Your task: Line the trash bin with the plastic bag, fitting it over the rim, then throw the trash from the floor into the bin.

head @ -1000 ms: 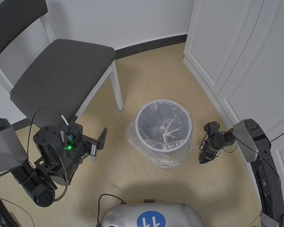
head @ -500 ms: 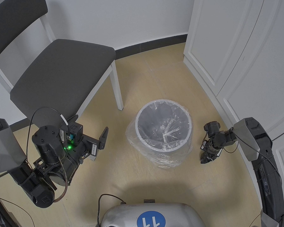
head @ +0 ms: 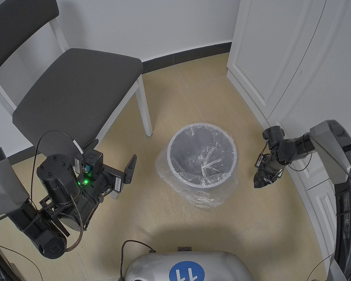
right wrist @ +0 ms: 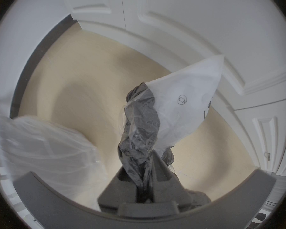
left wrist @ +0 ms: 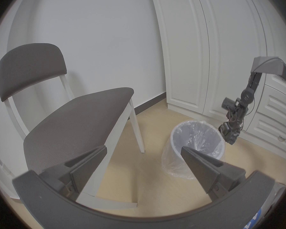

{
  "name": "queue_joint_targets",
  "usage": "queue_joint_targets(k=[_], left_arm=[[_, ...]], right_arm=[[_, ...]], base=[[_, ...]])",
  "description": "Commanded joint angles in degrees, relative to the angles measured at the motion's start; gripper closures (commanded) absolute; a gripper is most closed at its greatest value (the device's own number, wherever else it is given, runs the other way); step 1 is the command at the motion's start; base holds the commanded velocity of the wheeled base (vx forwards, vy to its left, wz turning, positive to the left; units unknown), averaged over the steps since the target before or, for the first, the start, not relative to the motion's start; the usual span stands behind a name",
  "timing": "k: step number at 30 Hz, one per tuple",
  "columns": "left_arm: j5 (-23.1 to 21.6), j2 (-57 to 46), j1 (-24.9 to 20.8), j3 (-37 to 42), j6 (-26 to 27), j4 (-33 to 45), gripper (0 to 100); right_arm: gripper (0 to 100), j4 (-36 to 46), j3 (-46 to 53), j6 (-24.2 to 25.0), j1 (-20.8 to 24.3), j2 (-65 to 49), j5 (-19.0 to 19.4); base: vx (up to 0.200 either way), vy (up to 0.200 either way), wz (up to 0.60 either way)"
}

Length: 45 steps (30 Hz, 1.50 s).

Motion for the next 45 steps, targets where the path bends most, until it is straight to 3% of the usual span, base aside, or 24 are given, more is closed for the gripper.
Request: queue_joint_targets(k=[1, 4, 8, 17, 22, 29, 31, 37, 45], left_arm=[[-0.23, -2.6, 0.2, 0.05, -0.1, -0.03, 0], [-0.31, -3.04, 0.2, 0.23, -0.01, -0.03, 0], [-0.23, -3.57, -0.24, 0.31, 0.07, -0.03, 0], [-0.4, -5.06, -0.41, 0.58, 0.07, -0.03, 0], [-0.4, -7.7, -1.29, 1.19, 0.25, -0.03, 0], [-0.31, -10.07, -2.08, 1.63, 0.6, -0.03, 0], [-0.31, -11.13, -2.08, 1.81, 1.04, -0.03, 0], [-0.31, -12.62, -2.0, 1.89, 1.13, -0.03, 0], [-0.31, -13.15, -1.56, 1.89, 1.3, -0.03, 0]], right_arm=[[100, 4.48, 4.18, 0.31, 0.12, -17.42, 1.57], [100, 4.48, 6.73, 0.4, 0.92, -22.69, 3.24], [100, 3.95, 10.42, 3.39, 6.89, -32.36, 7.02], [100, 3.6, 11.65, 9.72, 18.93, -37.46, 6.4], [100, -0.53, 12.09, 14.99, 26.32, -36.49, 4.47], [100, -10.46, 13.23, 20.35, 27.11, -30.78, 4.82], [100, -14.15, 11.03, 24.66, 26.58, -24.89, 4.38], [100, -14.86, 7.96, 30.02, 26.49, -19.09, 4.91], [100, -17.93, 7.08, 31.69, 26.14, -11.09, 6.49]], base=[[0.0, 0.0, 0.0], [0.0, 0.0, 0.0], [0.0, 0.0, 0.0], [0.0, 0.0, 0.0], [0.0, 0.0, 0.0], [0.0, 0.0, 0.0], [0.0, 0.0, 0.0], [0.0, 0.0, 0.0], [0.0, 0.0, 0.0]])
